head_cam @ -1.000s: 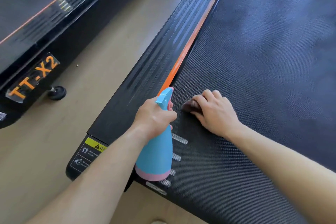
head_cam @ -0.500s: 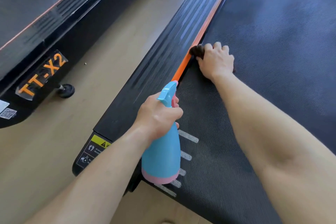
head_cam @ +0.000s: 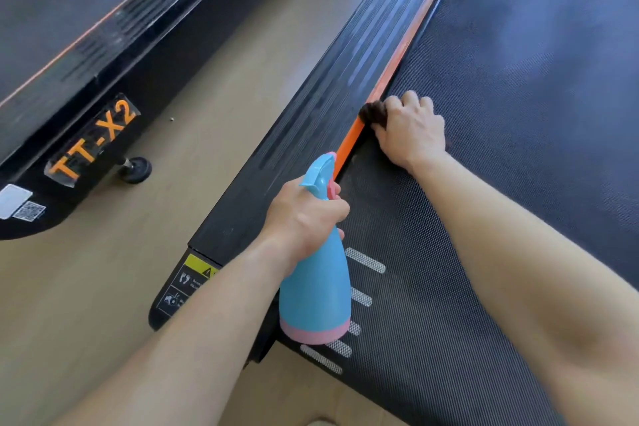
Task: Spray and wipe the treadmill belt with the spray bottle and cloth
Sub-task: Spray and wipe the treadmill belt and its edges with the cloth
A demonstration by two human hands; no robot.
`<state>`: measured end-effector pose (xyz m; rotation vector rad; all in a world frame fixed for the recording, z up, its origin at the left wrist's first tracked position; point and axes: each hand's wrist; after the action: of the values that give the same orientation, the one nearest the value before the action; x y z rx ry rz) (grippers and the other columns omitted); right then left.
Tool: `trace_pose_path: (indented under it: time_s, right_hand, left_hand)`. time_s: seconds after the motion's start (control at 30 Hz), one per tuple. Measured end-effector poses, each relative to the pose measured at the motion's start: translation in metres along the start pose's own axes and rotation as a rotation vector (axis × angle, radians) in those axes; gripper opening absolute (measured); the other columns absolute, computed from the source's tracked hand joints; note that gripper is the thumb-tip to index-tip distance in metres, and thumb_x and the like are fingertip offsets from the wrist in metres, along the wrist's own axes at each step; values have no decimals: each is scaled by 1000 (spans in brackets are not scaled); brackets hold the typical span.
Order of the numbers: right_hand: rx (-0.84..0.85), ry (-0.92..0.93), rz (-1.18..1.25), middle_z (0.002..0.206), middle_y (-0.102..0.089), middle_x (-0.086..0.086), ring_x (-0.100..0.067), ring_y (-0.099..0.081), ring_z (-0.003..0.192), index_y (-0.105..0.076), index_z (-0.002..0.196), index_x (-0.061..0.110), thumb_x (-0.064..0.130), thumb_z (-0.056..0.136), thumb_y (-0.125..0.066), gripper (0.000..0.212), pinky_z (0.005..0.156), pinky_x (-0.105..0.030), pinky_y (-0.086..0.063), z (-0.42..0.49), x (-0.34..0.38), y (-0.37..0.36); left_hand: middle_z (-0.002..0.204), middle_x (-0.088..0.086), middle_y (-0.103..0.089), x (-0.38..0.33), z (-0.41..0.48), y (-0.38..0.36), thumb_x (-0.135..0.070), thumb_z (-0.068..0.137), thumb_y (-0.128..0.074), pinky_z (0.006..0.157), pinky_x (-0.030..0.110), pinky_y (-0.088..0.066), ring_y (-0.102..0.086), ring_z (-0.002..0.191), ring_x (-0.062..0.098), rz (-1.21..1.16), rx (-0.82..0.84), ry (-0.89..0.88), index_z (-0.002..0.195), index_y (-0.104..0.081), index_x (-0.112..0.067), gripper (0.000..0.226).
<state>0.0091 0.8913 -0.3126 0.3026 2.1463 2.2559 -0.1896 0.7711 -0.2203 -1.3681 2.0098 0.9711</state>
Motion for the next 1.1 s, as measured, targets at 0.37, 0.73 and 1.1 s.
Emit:
trace_pose_path:
  time_s: [0.37,0.73,1.1]
  right_hand:
    - [-50,205,-44,118,-53,-10,-37,-50,108,-57,118,17,54,92,-56,44,76,-50,-50,-66,-16,-2]
    - [-31,326,8,107,-57,-5,-33,-54,95,-63,109,18,53,84,-67,43,64,-42,-48,-180,1,3]
    - [-124,1,30,101,-56,-11,-37,-53,89,-60,106,14,48,91,-64,37,66,-45,-45,-243,4,-1]
  left_hand:
    - [110,7,-77,12,-11,1,-24,60,-60,82,44,-67,-73,61,21,61,10,-3,105,-73,-26,47]
    - [101,4,-73,21,-46,-4,-6,88,-64,80,38,-64,-73,65,23,73,-40,-2,108,-72,-18,25]
    - [108,7,-76,37,-94,18,-21,66,-63,88,51,-65,-72,66,22,138,9,16,119,-73,-30,55]
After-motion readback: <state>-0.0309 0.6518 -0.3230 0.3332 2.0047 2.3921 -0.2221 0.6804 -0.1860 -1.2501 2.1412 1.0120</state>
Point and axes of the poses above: each hand's wrist, its own z-axis towards the middle knuckle, its own y-axis out of the back of the hand, x = y × z
